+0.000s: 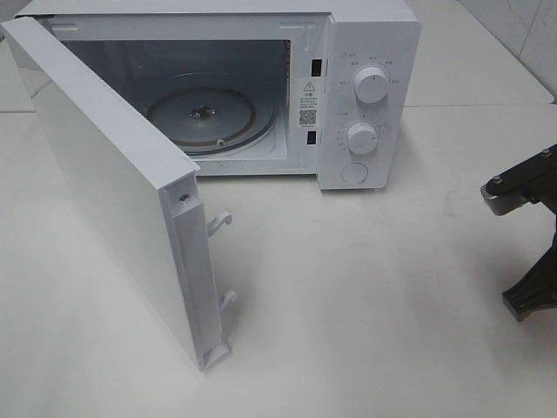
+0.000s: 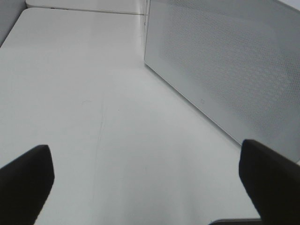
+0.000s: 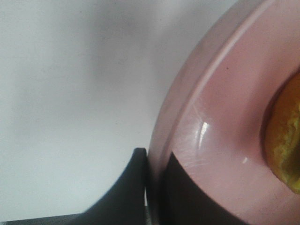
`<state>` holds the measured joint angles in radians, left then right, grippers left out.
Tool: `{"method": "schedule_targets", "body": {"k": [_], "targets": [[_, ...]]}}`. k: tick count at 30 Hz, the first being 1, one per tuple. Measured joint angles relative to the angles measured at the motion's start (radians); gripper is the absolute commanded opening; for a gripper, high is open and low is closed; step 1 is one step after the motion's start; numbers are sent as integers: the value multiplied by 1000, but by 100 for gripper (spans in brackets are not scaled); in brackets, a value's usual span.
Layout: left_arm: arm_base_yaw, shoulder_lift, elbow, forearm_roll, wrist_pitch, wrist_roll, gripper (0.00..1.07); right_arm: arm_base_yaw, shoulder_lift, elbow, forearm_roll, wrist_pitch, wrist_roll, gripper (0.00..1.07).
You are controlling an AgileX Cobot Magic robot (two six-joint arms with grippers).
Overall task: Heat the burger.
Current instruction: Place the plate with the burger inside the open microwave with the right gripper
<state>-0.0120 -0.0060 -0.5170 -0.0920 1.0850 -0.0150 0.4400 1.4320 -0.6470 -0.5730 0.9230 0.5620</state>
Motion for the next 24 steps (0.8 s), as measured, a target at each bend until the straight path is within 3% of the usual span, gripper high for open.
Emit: {"method": "schedule_targets", "body": {"k": [9, 24], "targets": [[0, 0, 0, 0, 0, 0, 100, 79, -42, 4, 1, 31, -40, 0], [0, 0, 0, 0, 0, 0, 100, 286, -164, 112, 4, 48, -70, 0]]}}
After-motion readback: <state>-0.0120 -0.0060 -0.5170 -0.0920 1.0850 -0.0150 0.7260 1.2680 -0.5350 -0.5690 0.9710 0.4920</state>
